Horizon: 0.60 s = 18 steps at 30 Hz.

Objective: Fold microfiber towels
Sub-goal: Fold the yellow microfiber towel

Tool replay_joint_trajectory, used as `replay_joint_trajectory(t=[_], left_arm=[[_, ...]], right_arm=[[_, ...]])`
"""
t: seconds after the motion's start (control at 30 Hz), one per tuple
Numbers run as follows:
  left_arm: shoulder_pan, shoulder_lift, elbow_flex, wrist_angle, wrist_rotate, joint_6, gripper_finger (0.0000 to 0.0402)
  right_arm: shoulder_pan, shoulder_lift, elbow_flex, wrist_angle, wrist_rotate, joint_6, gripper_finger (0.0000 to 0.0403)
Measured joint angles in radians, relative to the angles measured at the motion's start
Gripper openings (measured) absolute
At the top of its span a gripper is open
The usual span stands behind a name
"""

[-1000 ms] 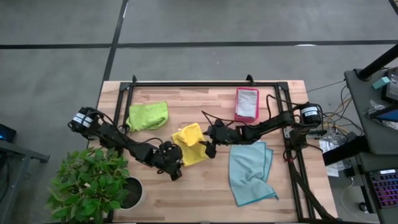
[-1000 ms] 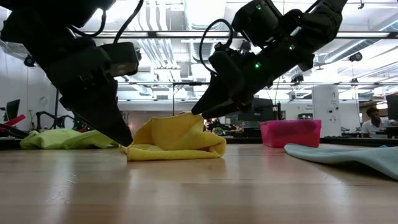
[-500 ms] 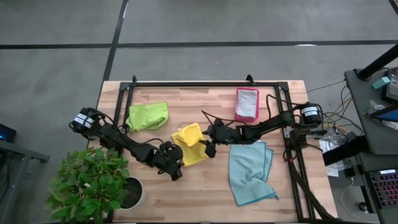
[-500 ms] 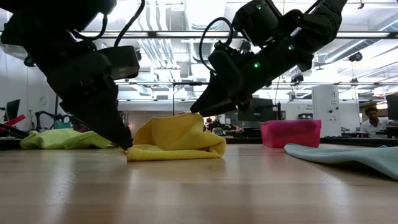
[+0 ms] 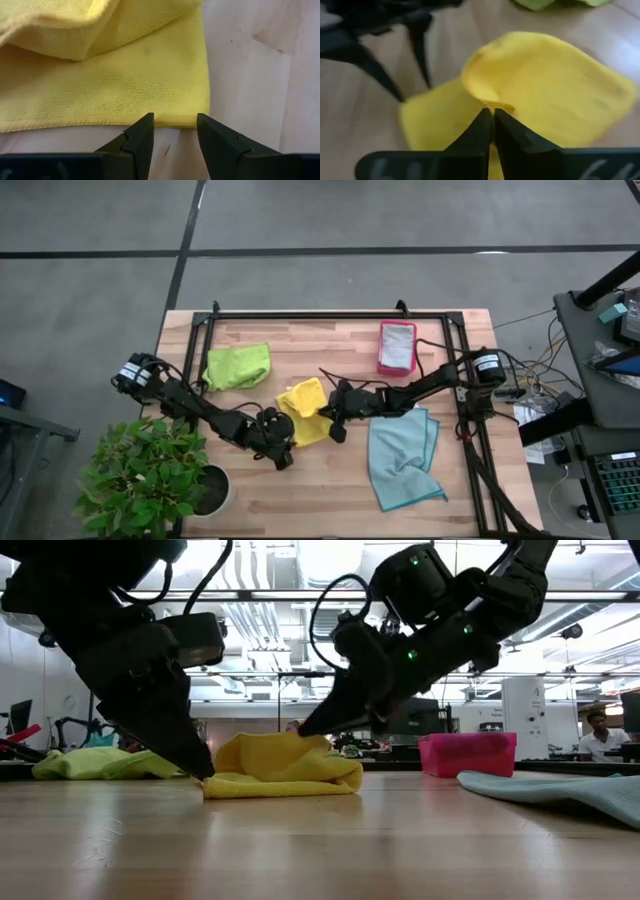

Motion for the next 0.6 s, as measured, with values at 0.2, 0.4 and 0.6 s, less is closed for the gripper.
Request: replay_joint_trajectory(t=[0.2,0.4,0.6], left_arm=[[0.0,0.0,0.0,-0.004,0.0,0.0,0.0134],[0.0,0.0,0.0,-0.005,0.0,0.001,0.0134],[0.0,0.0,0.0,-0.005,0.0,0.002,0.0134]], right_arm=[[0.025,0.0,0.031,-0.006,-0.03,0.0,0.0009],[0.055,0.0,0.062,-0.011,-0.03,-0.01,0.0009],[0.067,0.0,0.076,-0.012,-0.031,-0.011,0.0009]])
